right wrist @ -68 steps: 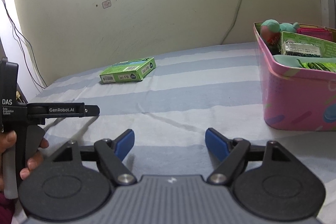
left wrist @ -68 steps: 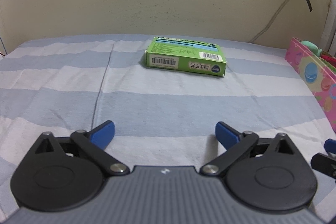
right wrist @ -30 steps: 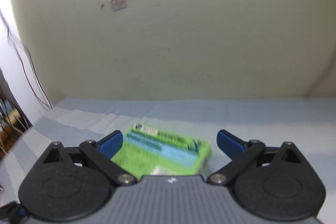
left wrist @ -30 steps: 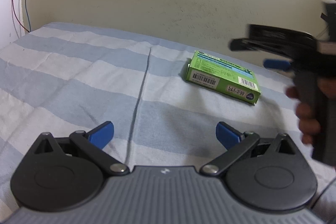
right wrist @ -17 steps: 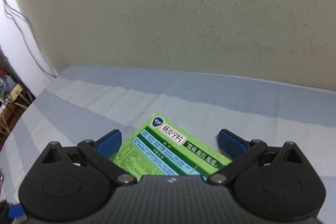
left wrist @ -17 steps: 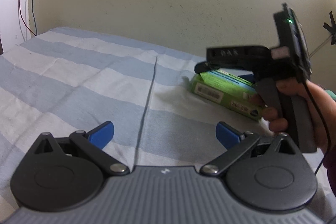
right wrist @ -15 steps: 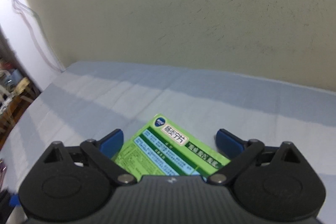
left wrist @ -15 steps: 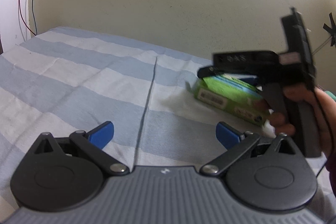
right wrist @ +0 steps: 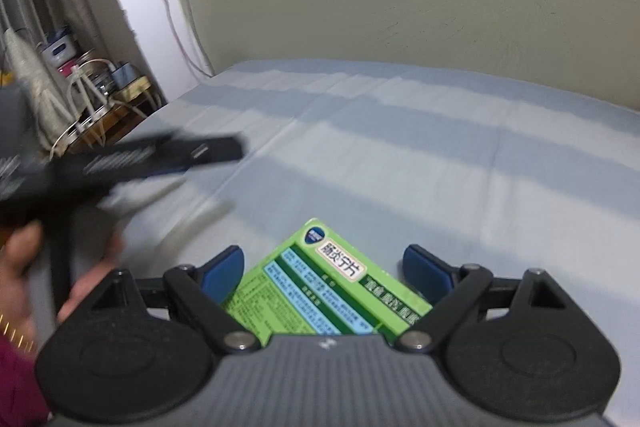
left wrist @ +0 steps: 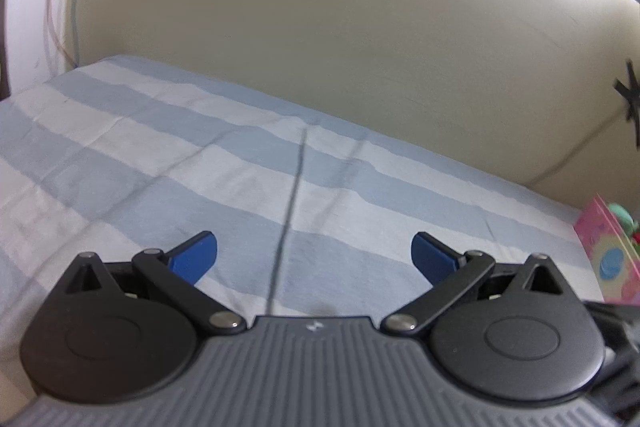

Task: Organize objects
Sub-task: 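Grasp the small green box with the right gripper and lift it, then grasp the green box with the left gripper from the right gripper, then carry the green box into the pink tin and open the left gripper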

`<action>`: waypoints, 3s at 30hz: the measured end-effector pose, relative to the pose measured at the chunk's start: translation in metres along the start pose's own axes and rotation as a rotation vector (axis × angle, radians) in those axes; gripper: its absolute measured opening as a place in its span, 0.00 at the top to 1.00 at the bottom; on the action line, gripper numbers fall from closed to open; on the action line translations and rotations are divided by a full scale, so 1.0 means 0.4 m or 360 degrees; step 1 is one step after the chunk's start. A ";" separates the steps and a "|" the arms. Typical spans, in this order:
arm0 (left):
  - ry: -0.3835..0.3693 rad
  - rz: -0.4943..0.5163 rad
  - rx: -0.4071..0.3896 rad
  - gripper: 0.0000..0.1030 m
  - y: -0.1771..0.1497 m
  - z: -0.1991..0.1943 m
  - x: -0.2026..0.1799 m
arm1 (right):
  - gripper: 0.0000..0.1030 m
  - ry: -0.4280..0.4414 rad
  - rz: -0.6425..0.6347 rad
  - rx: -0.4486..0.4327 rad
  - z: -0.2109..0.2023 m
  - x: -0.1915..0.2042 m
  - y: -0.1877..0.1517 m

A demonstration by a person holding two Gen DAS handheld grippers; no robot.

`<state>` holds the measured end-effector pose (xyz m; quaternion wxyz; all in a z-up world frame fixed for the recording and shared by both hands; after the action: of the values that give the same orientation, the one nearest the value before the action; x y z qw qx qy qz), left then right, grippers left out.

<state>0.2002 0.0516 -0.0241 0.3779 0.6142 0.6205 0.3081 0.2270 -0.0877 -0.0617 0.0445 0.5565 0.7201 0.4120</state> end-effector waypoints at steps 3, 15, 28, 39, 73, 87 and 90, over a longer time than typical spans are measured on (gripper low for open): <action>-0.0088 0.0080 0.0006 0.00 -0.007 -0.003 -0.036 | 0.12 0.0003 0.0028 -0.0042 -0.038 0.023 -0.050; -0.0153 0.0195 0.0014 0.00 -0.037 -0.008 -0.085 | 0.06 -0.0142 0.0389 -0.0556 -0.272 -0.030 -0.162; -0.0130 0.0298 0.0004 0.00 -0.055 -0.059 -0.106 | 0.03 -0.0247 0.0386 -0.0544 -0.344 -0.054 -0.284; -0.0242 0.0433 -0.0015 0.00 -0.071 -0.139 -0.143 | 0.03 -0.0239 0.0331 -0.0484 -0.313 -0.089 -0.247; -0.0935 0.0570 0.0200 0.20 -0.158 -0.169 -0.385 | 0.31 -0.0310 0.0105 -0.0362 -0.237 -0.061 -0.193; -0.1074 0.0742 -0.0080 0.20 0.020 -0.214 -0.652 | 0.31 -0.0498 0.0141 -0.0796 -0.498 -0.159 -0.118; -0.1131 0.0755 -0.0086 0.20 0.035 -0.206 -0.720 | 0.31 -0.0553 0.0156 -0.0873 -0.556 -0.193 -0.106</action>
<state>0.1264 -0.2276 0.0569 0.5027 0.7978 0.2849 0.1719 0.1075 -0.2752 0.0267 0.2950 0.6199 0.5362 0.4911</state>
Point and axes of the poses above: each gripper's, at about its wrist camera, not at the fingertips, and z roughly the way its jaws point, x to its left, y to its top, the point moved 9 cm from there along z, roughly the way its jaws point, and after that the axes turned 10 degrees about z, right-handed, at the moved point
